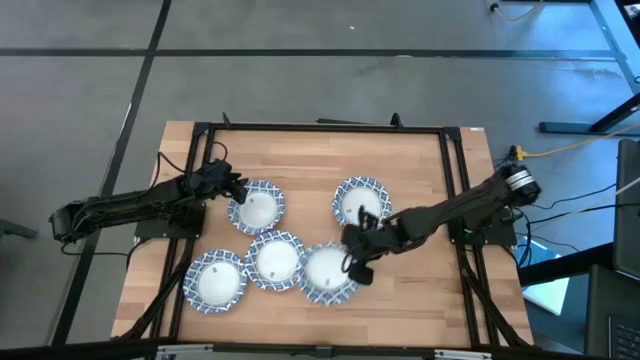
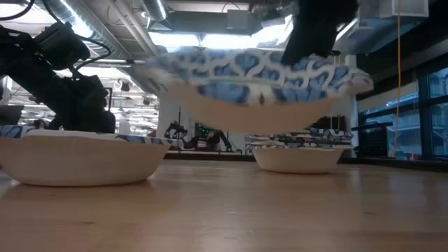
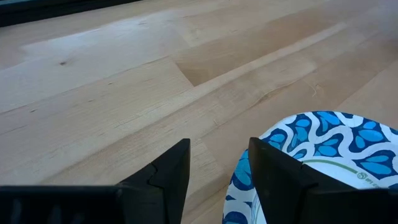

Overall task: Nest bowls inside each other
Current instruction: Stack the white patterned bowl on the white patterned bowl

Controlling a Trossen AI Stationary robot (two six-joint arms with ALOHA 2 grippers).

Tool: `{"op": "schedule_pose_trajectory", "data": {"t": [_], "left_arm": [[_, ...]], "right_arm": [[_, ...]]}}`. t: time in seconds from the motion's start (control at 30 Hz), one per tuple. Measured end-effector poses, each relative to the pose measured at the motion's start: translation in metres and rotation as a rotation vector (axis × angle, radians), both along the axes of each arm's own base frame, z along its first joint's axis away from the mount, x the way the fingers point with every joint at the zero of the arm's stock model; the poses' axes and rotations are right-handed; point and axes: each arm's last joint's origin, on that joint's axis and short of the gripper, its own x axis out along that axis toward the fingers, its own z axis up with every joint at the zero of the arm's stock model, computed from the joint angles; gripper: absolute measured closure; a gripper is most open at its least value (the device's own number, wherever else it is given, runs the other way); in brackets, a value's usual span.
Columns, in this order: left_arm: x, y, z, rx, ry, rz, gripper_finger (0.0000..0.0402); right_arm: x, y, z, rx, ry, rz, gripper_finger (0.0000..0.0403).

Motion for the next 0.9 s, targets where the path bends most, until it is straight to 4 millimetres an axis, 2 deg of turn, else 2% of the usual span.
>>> {"op": "schedule_pose_trajectory", "data": {"t": [0.2,0.4,0.57,0.9], "left_arm": [[0.000,0.000,0.000,0.000,0.000,0.000,0.0244],[0.000,0.000,0.000,-0.003,-0.002,-0.003,0.0244],[0.000,0.000,0.000,-0.005,-0.003,-0.005,0.0244],[0.001,-0.001,0.000,-0.019,-0.010,-0.024,0.0244]], "right_arm": [[-0.031,-0.030,0.036,-0.122,-0.017,-0.121,0.0396],[-0.052,-0.063,0.056,-0.200,-0.002,-0.209,0.0393],[-0.060,-0.088,0.062,-0.224,0.032,-0.236,0.0394],[-0.067,-0.137,0.064,-0.063,0.097,-0.217,0.0396]]}}
